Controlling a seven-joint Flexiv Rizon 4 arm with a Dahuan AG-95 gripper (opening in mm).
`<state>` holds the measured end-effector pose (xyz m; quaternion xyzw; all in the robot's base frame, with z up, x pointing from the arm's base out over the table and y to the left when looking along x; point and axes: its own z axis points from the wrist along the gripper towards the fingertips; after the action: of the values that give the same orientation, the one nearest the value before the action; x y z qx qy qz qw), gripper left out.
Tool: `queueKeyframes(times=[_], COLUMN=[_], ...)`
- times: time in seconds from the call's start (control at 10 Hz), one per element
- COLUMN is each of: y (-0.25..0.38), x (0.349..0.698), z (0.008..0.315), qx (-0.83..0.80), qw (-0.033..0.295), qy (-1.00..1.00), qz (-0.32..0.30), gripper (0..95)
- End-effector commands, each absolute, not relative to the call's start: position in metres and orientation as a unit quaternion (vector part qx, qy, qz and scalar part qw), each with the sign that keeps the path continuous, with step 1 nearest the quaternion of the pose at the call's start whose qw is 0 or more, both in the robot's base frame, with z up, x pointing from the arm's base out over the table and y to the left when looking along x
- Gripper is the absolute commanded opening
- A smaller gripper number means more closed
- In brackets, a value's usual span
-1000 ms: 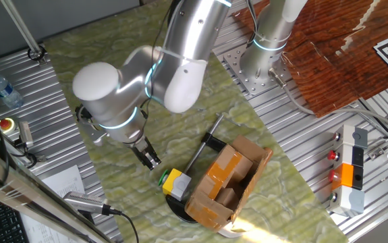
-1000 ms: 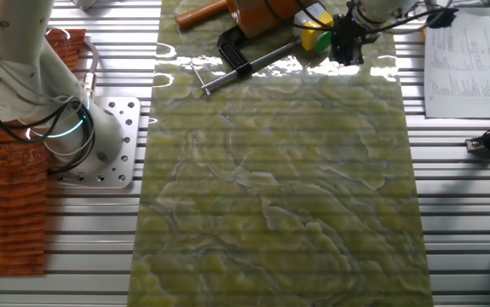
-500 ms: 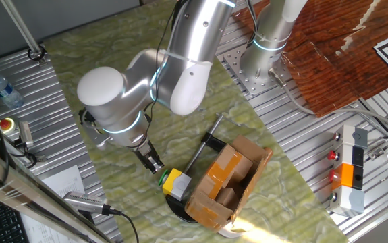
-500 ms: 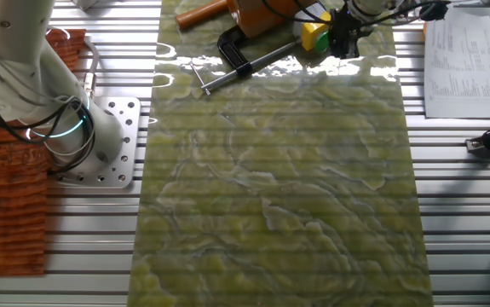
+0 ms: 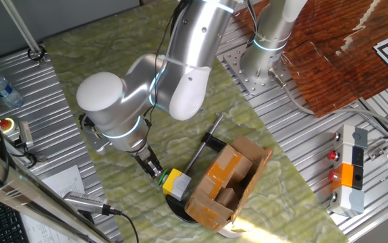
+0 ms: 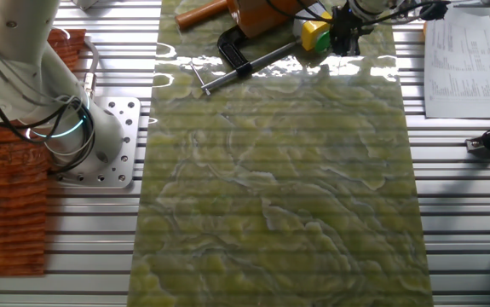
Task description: Press the button horizontally
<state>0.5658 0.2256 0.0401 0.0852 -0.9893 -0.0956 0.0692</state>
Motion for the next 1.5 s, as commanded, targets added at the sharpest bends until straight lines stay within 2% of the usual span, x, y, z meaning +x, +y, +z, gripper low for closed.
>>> queueKeyframes(times=[0.1, 1.5], y=[0.2272, 0.2364], x=[0.5649, 0.5583], z=[0.0394, 0.0364], qx=[0.086, 0.090], qw=[0.071, 0.086], qy=[-0.989, -0.987], qz=[-0.098, -0.104], gripper=[0.0, 0.0])
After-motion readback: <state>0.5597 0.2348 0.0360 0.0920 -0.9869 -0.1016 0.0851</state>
